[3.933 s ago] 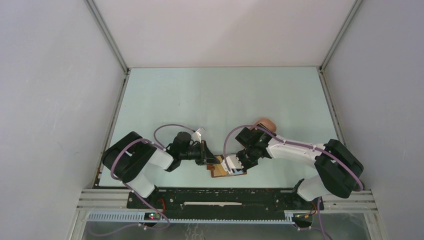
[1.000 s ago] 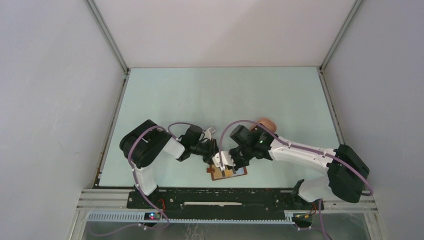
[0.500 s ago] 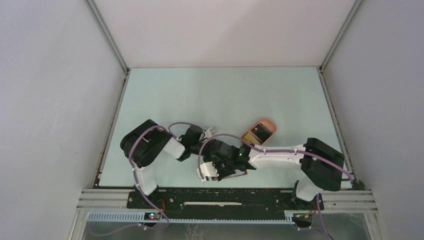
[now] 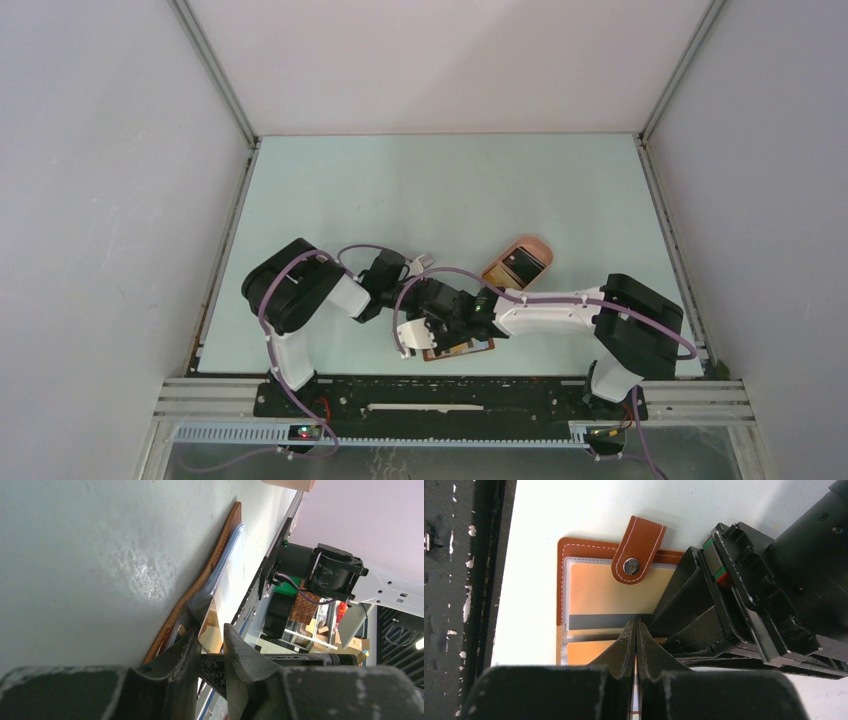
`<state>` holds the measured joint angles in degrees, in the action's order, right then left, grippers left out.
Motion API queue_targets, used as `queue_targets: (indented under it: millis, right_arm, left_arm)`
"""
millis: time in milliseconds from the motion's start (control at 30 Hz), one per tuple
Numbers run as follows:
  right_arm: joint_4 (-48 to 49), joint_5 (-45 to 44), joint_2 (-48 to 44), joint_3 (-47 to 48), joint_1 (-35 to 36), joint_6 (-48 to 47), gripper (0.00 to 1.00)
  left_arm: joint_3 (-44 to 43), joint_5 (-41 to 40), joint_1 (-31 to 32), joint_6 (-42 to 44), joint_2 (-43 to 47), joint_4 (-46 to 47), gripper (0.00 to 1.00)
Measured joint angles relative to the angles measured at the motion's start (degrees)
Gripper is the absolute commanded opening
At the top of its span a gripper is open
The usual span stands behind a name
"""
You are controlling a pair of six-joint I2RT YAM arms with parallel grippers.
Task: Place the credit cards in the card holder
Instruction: Insert the credit card into the card holder.
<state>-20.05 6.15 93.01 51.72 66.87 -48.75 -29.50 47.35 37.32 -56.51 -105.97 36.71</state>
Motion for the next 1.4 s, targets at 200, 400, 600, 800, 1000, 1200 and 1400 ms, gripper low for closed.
queue_targets:
  millis: [200,400,600,800,1000,1200,1400]
  right_arm:
    - [-0.76,-1.44,0.00,0.00,-0.11,-0.48,0.05]
    - [-1.86,-1.38,-0.20,-0.33,-0.83,-0.68,0.04]
    - [-3.41,-0.87,-1.60,-0.83,-2.05,-0.85,0.05]
    - [-5.66,-1.05,-2.71,-1.09,-3.61,-1.11,0.06]
    - [-7.15,-0.50,-3.41,-1.09,-4.61,-1.25,0.14]
    - [-12.35,8.83,-8.17,0.76,-8.85,-0.04,0.19]
    - [-16.44,19.23,-14.23,3.52,-14.75,0.31,0.25]
  left_arm:
    - [0.00,0.24,-0.07,-0.02,-0.13,0.28,0.31]
    - [0.00,0.31,-0.09,-0.04,-0.17,0.48,0.32]
    - [0.00,0.35,-0.17,-0.04,-0.17,0.83,0.34]
    - [0.00,0.44,-0.28,-0.04,-0.26,1.22,0.35]
    - [0.00,0.44,-0.28,-0.02,-0.15,1.25,0.36]
    - [0.00,-1.14,-0.28,0.61,2.38,-2.01,0.37]
    - [0.24,-4.85,-0.28,2.47,7.72,-6.51,0.38]
